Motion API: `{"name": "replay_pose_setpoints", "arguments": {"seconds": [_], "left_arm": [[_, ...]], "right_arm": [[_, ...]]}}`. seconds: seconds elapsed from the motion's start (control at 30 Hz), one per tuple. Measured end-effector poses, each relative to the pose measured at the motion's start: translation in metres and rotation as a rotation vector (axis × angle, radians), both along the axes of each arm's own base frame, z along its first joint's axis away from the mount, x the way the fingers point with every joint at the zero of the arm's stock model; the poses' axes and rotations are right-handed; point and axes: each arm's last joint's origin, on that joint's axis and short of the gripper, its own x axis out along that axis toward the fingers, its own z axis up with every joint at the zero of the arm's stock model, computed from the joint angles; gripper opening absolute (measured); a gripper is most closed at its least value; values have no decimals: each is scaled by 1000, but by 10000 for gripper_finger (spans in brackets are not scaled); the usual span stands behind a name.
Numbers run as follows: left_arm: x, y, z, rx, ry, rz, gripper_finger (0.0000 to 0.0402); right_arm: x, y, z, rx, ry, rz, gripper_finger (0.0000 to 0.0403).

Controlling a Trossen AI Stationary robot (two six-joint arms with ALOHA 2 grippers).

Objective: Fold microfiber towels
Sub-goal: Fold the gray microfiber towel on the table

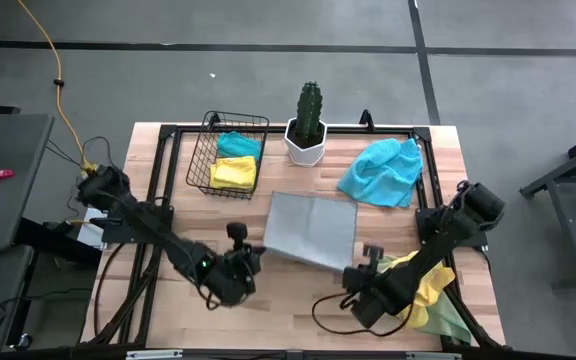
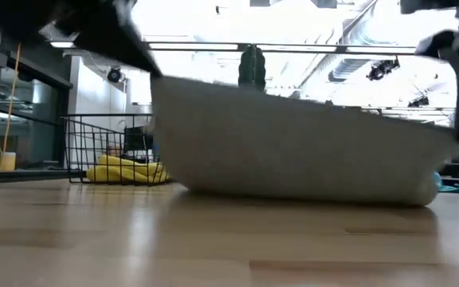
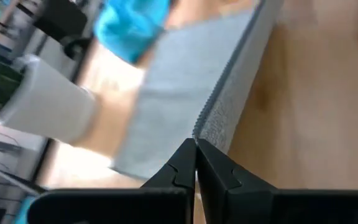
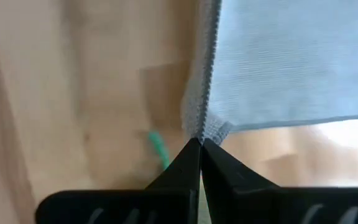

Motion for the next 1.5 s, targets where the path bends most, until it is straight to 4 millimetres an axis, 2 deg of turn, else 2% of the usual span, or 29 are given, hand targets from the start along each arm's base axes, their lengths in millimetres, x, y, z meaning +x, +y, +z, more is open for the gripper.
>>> {"name": "replay_pose_setpoints", "arguments": {"seconds": [0.13,0.27,0.4,0.63,0.77,0.93,1.2,1.5], "left_arm": [[-2,-22,-34,-105,73,-15,0],[-6,-40,-53,-262,124,-23,0],[-11,-48,-54,-342,96,17,0],[-17,-47,-31,-386,46,8,0],[-12,-32,-19,-317,-3,39,0],[0,-2,-19,-220,17,104,0],[20,41,-34,-167,88,223,0],[33,81,-58,-55,126,373,0]], "right_arm": [[7,10,-17,70,55,51,0],[9,11,-19,89,47,40,0],[10,14,-12,112,31,45,0],[16,21,4,153,19,93,0],[20,10,6,100,26,22,0],[23,-15,1,-12,61,-97,0],[30,-52,-9,-175,59,-193,0],[30,-86,-26,-254,96,-292,0]]}}
